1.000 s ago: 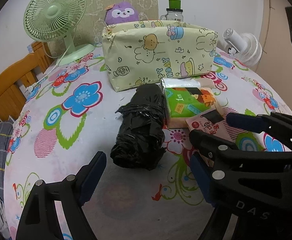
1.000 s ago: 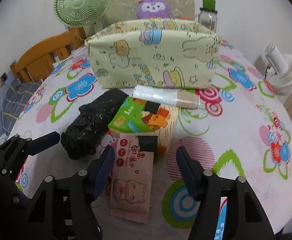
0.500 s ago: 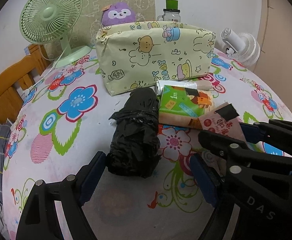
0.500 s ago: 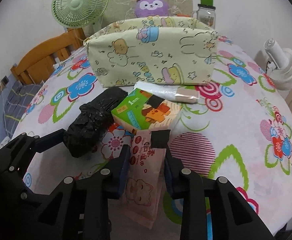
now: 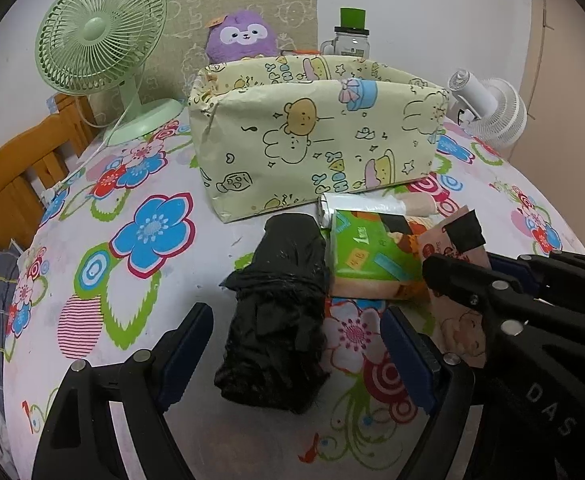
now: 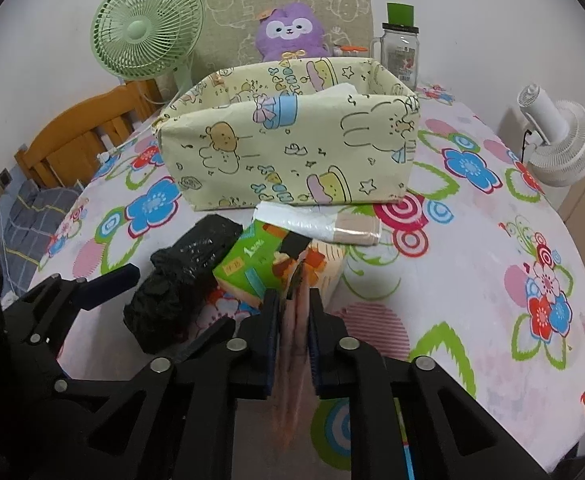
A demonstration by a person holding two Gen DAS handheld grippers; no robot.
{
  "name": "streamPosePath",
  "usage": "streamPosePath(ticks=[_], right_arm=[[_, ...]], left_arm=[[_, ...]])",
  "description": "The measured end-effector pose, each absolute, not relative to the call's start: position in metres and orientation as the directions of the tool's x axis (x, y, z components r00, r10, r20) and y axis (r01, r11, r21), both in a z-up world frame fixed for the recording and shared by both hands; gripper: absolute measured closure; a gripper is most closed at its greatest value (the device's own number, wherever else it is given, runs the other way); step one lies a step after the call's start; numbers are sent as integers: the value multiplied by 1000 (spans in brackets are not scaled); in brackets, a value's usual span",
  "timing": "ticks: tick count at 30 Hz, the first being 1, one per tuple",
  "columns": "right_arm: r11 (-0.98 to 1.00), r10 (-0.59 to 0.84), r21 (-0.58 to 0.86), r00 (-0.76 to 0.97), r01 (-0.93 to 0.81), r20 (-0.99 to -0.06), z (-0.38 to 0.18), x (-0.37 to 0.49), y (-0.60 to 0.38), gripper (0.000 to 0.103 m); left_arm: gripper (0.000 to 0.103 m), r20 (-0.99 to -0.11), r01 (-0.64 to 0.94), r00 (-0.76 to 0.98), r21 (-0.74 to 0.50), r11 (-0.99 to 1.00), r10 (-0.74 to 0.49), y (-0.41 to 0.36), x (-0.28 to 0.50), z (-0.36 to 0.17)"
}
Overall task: Organize soft objects
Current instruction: 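Grasp the pink printed packet with the right tool while the left tool grasps the black umbrella, then lift the umbrella and pink packet and carry both tools over the fabric box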
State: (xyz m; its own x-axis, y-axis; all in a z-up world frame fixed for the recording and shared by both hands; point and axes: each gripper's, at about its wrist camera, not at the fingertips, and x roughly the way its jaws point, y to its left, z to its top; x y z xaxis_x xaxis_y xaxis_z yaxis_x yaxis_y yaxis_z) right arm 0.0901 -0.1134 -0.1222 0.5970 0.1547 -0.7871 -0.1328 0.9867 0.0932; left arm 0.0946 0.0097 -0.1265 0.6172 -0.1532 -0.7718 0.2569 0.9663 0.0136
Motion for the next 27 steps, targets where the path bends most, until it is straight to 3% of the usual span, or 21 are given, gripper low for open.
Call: streamPosePath(ticks=[4, 7, 11, 12, 27], right_arm=[[986, 158, 93, 607, -138, -779, -120, 94, -111, 89], [986, 160, 95, 608, -138, -777, -120, 99, -110, 89], [985, 166, 98, 607, -143, -777, -120, 105, -108, 89], [985, 167, 98, 607, -145, -777, -120, 106, -106, 89], [979, 194, 118, 597, -163, -778, -121, 110, -106, 89]], left_arm=[[17, -775, 243, 617, 19, 970, -139, 11, 101, -129], [27, -777, 236, 615, 15, 972, -138, 12, 106, -130], [53, -791, 234, 592, -14, 972, -154, 15, 111, -133], [55, -795, 236, 584, -26, 971, -163, 16, 112, -133], [60, -773, 249, 613, -6, 968, -162, 10, 101, -122]])
